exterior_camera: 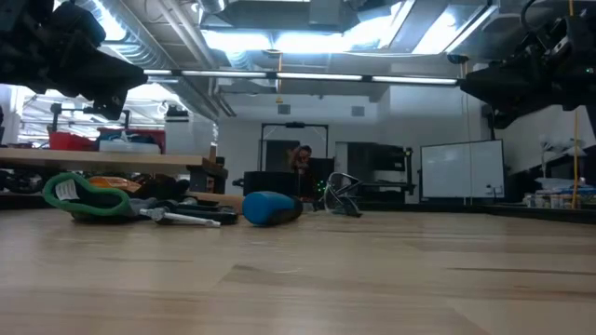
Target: Coil cords
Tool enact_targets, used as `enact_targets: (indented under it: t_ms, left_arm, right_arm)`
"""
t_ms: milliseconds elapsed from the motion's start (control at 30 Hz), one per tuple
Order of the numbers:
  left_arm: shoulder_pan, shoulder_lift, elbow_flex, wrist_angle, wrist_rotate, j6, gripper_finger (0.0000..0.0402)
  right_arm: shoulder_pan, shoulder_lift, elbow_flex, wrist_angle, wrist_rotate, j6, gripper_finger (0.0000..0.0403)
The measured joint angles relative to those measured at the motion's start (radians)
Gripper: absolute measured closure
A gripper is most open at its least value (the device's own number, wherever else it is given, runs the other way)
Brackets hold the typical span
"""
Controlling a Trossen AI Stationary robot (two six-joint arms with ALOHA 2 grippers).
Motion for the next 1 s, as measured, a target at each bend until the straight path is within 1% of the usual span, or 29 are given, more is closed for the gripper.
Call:
enact_targets:
  t_ms: [67, 133, 233, 333, 433, 567, 733, 800, 867, 1000]
  left_arm:
    - [0.000, 0.000, -0.001, 0.009, -0.017, 0.004, 0.0361]
    - [0.000, 0.000, -0.004, 0.040, -0.085, 0.004, 0.0361]
    - [0.001, 0.001, -0.006, 0.146, -0.197, 0.014, 0.0361]
    - [0.002, 0.000, -0.005, 0.249, -0.258, 0.092, 0.0361]
    - [0.002, 0.000, -0.004, 0.343, -0.263, 0.179, 0.0361]
    - [0.002, 0.000, -0.003, 0.456, -0.267, 0.343, 0.0361]
    - [0.002, 0.004, -0.001, 0.549, -0.278, 0.459, 0.0361]
    - [0.002, 0.019, -0.001, 0.576, -0.278, 0.463, 0.0361]
    - [0.002, 0.041, -0.001, 0.605, -0.277, 0.414, 0.0359]
    - [0.002, 0.128, 0.009, 0.648, -0.285, 0.336, 0.0338]
  right_arm:
    - [0.000, 0.000, 0.000, 0.002, 0.018, -0.003, 0.0308]
    - [0.000, 0.000, 0.000, 0.004, 0.084, -0.015, 0.0308]
    - [0.000, 0.000, 0.000, 0.018, 0.150, -0.015, 0.0308]
    - [0.000, 0.000, 0.001, 0.042, 0.182, -0.016, 0.0308]
    - [0.000, 0.000, 0.001, 0.077, 0.190, -0.016, 0.0308]
    - [0.000, 0.000, 0.001, 0.120, 0.191, -0.015, 0.0308]
    - [0.000, 0.000, 0.001, 0.127, 0.192, -0.015, 0.0308]
    - [0.000, 0.000, 0.001, 0.127, 0.208, -0.015, 0.0308]
    - [0.000, 0.000, 0.001, 0.127, 0.243, -0.015, 0.0308]
    - [0.000, 0.000, 0.001, 0.128, 0.297, -0.015, 0.0308]
